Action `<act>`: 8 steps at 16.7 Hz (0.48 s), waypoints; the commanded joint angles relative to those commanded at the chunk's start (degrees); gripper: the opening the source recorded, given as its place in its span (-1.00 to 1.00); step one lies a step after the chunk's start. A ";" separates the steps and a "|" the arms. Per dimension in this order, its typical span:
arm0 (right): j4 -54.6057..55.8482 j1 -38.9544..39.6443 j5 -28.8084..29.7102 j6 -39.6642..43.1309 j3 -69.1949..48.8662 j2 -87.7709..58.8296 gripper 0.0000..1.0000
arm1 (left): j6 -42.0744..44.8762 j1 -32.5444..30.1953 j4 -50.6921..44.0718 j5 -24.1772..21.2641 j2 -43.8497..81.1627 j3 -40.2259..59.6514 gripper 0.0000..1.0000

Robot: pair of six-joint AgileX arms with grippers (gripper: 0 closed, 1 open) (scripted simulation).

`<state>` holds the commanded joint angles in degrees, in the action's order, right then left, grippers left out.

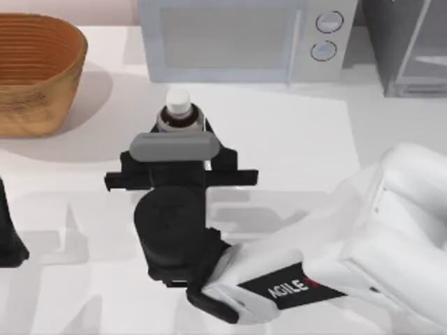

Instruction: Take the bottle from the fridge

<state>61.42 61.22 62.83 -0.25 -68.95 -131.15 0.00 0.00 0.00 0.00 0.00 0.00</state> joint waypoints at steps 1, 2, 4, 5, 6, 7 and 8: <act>0.00 0.00 0.00 0.00 0.00 0.00 -0.85 | 0.00 0.00 0.00 0.00 0.00 0.00 1.00; 0.00 0.00 0.00 0.00 0.00 0.00 -0.70 | 0.00 0.00 0.00 0.00 0.00 0.00 1.00; 0.00 0.00 0.00 0.00 0.00 0.00 -0.40 | 0.00 0.00 0.00 0.00 0.00 0.00 1.00; 0.00 0.00 0.00 0.00 0.00 0.00 -0.25 | 0.00 0.00 0.00 0.00 0.00 0.00 1.00; 0.00 0.00 0.00 0.00 0.00 0.00 -0.10 | 0.00 0.00 0.00 0.00 0.00 0.00 1.00; 0.00 0.00 0.00 0.00 0.00 0.00 0.06 | 0.00 0.00 0.00 0.00 0.00 0.00 1.00; 0.00 0.00 0.00 0.00 0.00 0.00 0.21 | 0.00 0.00 0.00 0.00 0.00 0.00 1.00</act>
<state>61.42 61.22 62.83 -0.25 -68.95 -131.15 0.00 0.00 0.00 0.00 0.00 0.00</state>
